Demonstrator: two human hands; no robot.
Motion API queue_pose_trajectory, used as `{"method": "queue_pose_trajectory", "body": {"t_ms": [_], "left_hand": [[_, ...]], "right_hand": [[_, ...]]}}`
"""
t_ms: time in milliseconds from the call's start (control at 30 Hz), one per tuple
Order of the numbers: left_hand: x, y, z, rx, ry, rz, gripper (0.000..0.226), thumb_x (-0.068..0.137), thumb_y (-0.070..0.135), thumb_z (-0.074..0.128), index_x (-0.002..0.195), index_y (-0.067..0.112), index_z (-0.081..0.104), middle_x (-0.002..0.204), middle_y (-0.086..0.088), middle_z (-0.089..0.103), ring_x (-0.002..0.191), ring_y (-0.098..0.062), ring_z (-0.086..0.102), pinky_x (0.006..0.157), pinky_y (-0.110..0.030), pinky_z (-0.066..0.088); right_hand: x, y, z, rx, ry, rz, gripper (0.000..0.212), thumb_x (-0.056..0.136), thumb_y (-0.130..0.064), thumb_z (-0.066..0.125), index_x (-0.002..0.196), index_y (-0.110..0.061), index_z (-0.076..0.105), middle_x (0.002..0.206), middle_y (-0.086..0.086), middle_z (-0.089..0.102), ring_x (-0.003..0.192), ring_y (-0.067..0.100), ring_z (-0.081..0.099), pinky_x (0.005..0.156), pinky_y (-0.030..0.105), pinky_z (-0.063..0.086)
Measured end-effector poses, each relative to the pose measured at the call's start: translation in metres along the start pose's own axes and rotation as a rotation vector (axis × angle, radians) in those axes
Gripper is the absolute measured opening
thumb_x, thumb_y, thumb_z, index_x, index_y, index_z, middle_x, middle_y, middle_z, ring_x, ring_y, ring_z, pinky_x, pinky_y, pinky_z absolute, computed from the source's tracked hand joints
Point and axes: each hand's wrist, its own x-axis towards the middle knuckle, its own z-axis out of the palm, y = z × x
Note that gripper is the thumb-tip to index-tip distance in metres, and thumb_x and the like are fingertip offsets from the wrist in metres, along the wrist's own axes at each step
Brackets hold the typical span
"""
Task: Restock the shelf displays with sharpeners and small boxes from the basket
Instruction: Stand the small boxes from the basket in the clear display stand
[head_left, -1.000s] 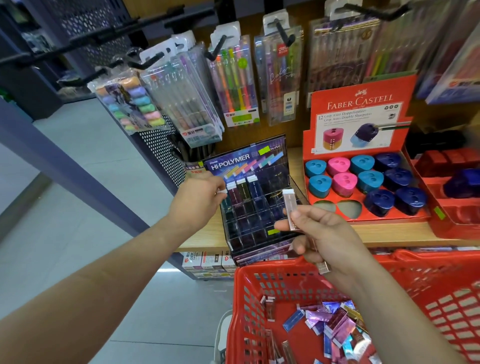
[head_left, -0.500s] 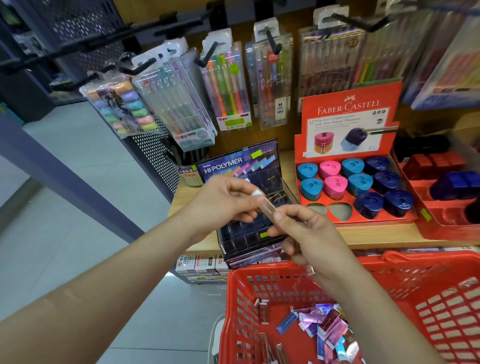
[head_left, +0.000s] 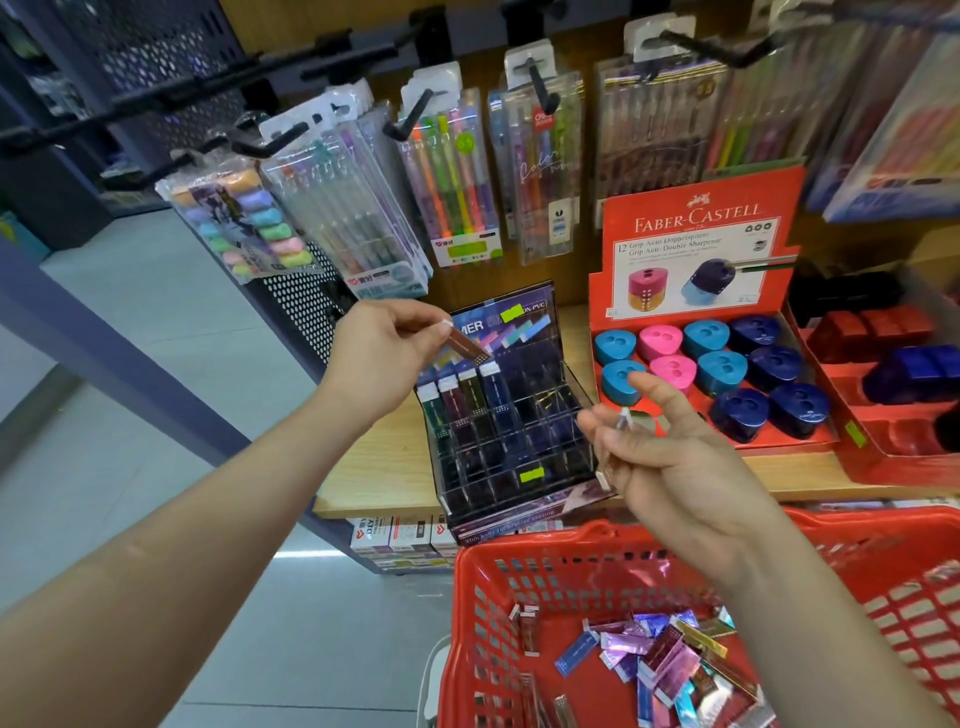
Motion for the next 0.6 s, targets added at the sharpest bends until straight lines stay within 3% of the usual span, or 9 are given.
{"method": "queue_pose_trajectory", "body": {"t_ms": [100,200,300,400,600], "left_hand": [[0.003,0.006,0.010,0.040,0.001,0.029,0.006,0.087,0.015,0.069,0.088,0.015,0.075,0.074,-0.002,0.072,0.065,-0.016,0.066,0.074,-0.038,0.059],[0.009,0.011,0.022,0.095,-0.037,0.071,0.003,0.085,0.016,0.071,0.083,0.017,0.073,0.071,0.002,0.072,0.064,-0.011,0.067,0.071,-0.033,0.059],[0.014,0.014,0.035,0.233,-0.073,0.127,0.003,0.085,0.022,0.072,0.082,0.021,0.071,0.074,0.006,0.070,0.070,-0.009,0.067,0.072,-0.028,0.057],[0.013,0.017,0.047,0.341,-0.117,0.170,0.004,0.088,0.026,0.069,0.089,0.023,0.071,0.083,0.006,0.070,0.076,-0.006,0.064,0.074,-0.024,0.054],[0.016,0.016,0.058,0.432,-0.121,0.202,0.011,0.090,0.027,0.065,0.096,0.021,0.071,0.088,0.004,0.070,0.079,-0.010,0.063,0.076,-0.027,0.055]], "right_hand": [[-0.002,-0.002,0.001,0.027,0.049,-0.047,0.050,0.081,0.018,0.054,0.124,-0.008,0.050,0.090,0.020,0.072,0.086,0.027,0.074,0.062,0.020,0.057],[-0.004,-0.003,0.001,-0.015,0.080,-0.031,0.032,0.085,0.005,0.059,0.115,-0.005,0.059,0.086,0.013,0.075,0.077,0.025,0.074,0.056,0.022,0.058],[-0.005,-0.001,-0.003,-0.129,0.125,-0.003,0.014,0.091,-0.011,0.060,0.104,-0.008,0.065,0.084,0.007,0.075,0.059,0.014,0.070,0.040,0.015,0.047],[-0.003,0.000,-0.005,-0.160,0.148,-0.016,0.015,0.094,-0.016,0.058,0.105,-0.007,0.063,0.074,0.006,0.072,0.049,0.008,0.061,0.034,0.012,0.035],[0.000,0.002,-0.008,-0.127,0.128,0.009,0.011,0.096,-0.009,0.055,0.095,-0.004,0.065,0.077,0.011,0.069,0.056,0.015,0.068,0.047,0.019,0.053]]}}
